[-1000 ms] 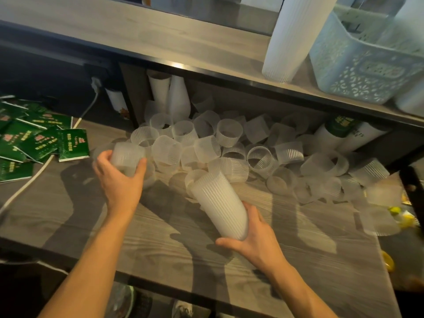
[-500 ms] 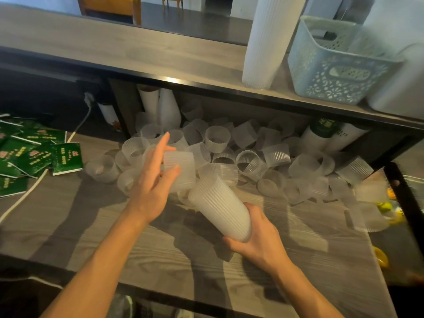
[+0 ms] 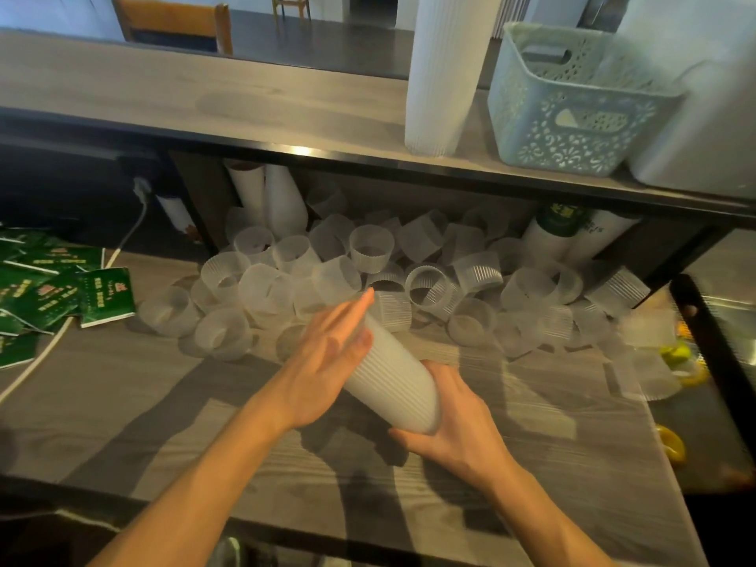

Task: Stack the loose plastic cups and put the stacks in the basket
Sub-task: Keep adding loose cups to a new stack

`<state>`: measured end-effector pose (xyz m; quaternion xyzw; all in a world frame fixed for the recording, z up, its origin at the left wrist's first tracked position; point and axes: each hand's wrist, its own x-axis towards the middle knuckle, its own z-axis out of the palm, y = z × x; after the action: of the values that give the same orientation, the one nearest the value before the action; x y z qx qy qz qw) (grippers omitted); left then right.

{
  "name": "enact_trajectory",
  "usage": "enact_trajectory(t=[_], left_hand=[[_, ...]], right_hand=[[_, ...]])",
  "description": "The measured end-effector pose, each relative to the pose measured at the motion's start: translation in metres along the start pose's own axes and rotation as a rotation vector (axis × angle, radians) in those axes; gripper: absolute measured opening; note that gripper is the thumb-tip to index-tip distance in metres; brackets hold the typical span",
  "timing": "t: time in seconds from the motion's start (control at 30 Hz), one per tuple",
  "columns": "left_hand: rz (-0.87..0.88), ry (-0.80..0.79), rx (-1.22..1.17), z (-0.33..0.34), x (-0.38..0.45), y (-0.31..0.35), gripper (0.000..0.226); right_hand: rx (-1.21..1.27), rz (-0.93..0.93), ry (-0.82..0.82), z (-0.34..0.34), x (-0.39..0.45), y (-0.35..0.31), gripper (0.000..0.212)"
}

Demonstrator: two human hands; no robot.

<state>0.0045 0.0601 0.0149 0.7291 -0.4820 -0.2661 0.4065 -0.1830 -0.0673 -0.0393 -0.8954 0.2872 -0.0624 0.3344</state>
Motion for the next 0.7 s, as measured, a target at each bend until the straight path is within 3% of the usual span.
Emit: enact_trajectory(t=[0.1,0.2,0.27,0.33,0.57,0.7], left_hand=[[-0.059,0.038,-0.029,0.01,-0.009,-0.012,0.073],[-0.181,0.322,-0.115,0.005,-0.009,-0.036,0.072],[-0.224,0.526,-0.017,-0.005,-0.008,-0.054,0.069],[-0.267,0.613,0.142,-0.02,-0.006,-0.073,0.067],[-0.271,0.375,0.827,-0.065,0.025,-0.113,0.096],[-0.23,0.206,1.02,-0.073,0.052,-0.121,0.096]], right_hand=[[0.004,0.029,-0.053,0.007,-0.004,0.006,0.086],[0.011,0.057,-0.067,0.012,-0.002,0.006,0.091],[0.007,0.063,-0.064,0.014,0.002,0.002,0.092],[-0.014,0.06,-0.066,0.017,0.007,-0.001,0.09],[-0.041,0.072,-0.087,0.026,0.019,-0.012,0.092],[-0.044,0.076,-0.101,0.03,0.021,-0.019,0.092]])
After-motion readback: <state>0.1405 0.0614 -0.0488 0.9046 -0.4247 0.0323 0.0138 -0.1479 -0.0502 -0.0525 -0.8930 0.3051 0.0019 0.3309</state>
